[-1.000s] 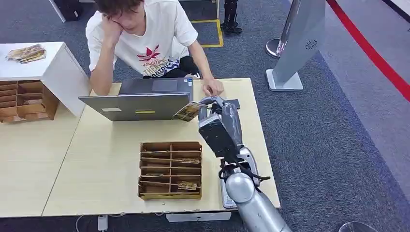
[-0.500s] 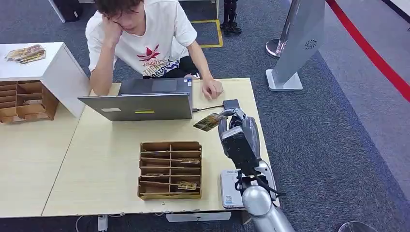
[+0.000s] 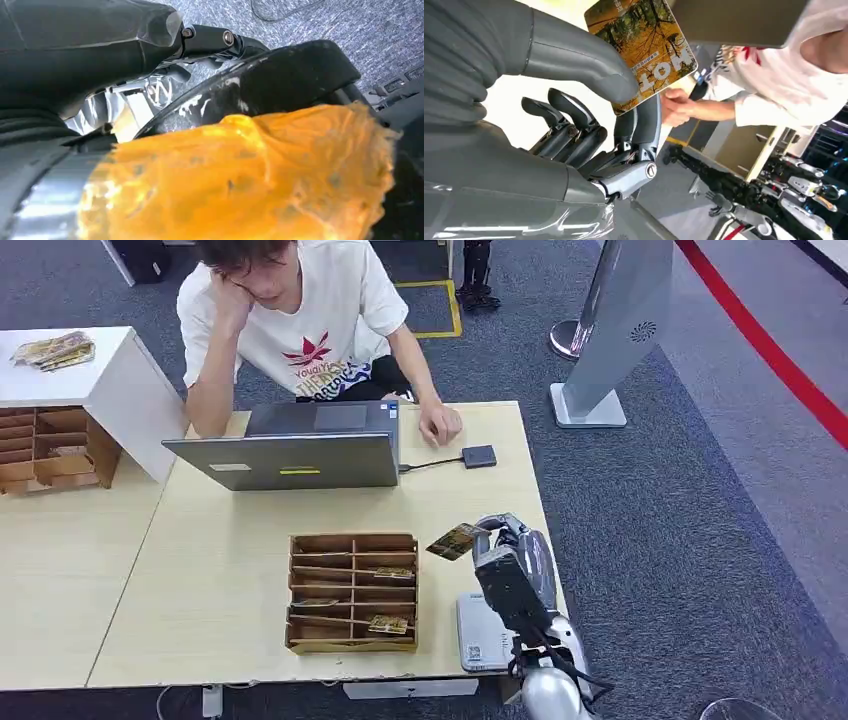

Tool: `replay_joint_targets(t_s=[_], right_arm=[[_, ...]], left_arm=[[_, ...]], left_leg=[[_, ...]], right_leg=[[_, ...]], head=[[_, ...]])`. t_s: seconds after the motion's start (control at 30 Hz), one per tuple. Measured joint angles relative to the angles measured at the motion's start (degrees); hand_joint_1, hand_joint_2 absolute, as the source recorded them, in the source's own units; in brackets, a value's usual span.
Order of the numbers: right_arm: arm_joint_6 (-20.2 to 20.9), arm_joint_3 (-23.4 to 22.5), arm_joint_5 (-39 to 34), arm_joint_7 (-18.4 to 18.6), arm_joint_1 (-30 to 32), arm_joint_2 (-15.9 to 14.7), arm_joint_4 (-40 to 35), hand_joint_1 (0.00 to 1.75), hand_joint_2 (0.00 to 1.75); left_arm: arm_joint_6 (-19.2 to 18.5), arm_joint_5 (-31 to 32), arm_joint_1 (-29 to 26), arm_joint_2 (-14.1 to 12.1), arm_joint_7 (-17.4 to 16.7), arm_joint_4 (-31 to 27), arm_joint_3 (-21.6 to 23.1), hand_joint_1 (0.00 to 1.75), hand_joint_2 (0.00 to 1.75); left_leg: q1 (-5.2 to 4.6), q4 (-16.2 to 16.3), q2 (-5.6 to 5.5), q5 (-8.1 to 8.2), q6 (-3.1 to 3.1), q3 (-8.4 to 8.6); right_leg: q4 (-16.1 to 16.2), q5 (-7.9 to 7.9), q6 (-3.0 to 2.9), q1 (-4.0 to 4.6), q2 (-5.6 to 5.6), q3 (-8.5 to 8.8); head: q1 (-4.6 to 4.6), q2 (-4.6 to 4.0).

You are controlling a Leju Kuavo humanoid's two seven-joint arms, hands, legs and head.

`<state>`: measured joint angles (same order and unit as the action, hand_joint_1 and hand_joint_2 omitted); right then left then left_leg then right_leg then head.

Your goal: Pass the card to the sensor for recognition and then transmit it.

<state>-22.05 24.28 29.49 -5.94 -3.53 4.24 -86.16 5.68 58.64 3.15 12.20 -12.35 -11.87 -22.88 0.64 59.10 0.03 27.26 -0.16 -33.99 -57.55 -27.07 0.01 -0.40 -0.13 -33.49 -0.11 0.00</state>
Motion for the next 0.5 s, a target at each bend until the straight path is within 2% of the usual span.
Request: replay_joint_targets(t_s=[0.13, 0.5], right_arm=[[0.65, -0.72, 4.45, 1.24, 0.71, -0.83, -1.46, 1.75, 1.75], [1.51, -2.03, 10.8, 3.56, 1.42, -2.51, -2.64, 1.75, 1.75]], left_arm=[[0.13, -0.33, -0.02, -0.02, 0.07, 0.0, -0.63, 0.0, 0.0], [0.11, -1.05, -0.07, -0.04, 0.07, 0.0, -1.66, 0.0, 0.0]], left_leg=[[0.0, 0.0, 0.0, 0.0, 0.0, 0.01], [0.0, 0.0, 0.0, -0.01, 0.01, 0.01]], right_leg=[[0.0, 0.0, 0.0, 0.0, 0.01, 0.01], [0.0, 0.0, 0.0, 0.0, 0.01, 0.01]], head=[[0.0, 0.0], [0.0, 0.0]])
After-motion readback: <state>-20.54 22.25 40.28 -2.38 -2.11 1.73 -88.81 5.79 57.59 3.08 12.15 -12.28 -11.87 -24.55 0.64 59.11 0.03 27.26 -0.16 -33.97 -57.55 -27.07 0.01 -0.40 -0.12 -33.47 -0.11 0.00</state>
